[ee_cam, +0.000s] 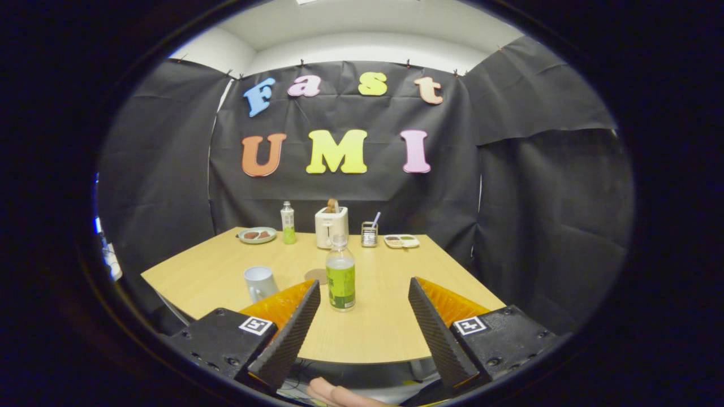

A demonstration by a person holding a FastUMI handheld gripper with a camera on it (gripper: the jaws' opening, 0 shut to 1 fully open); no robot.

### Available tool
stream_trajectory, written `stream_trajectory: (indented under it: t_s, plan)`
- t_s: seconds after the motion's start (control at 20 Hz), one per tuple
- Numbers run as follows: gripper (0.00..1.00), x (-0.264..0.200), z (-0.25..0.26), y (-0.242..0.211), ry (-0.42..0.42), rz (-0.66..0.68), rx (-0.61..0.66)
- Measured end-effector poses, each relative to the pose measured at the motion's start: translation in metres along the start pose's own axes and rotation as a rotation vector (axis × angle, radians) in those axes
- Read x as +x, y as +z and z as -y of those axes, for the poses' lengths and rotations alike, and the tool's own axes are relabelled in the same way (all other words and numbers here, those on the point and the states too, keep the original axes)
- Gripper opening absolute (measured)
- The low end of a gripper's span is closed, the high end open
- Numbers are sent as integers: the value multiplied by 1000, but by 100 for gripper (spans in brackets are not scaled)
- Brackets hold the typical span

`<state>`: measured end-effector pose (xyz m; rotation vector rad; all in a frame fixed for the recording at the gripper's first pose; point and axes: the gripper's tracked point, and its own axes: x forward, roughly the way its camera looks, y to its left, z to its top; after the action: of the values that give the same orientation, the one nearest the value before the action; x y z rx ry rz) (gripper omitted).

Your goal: Take the bottle from table, then pour the juice into the cup, finally place the bottle on the coaster

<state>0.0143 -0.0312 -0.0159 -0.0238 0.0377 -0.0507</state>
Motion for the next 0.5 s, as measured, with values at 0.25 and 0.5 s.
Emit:
stream_trajectory:
  t_s: [0.25,0.5]
  plan:
    - [100,2,4,1,-3,1,0]
    - [100,4,2,0,4,2,5]
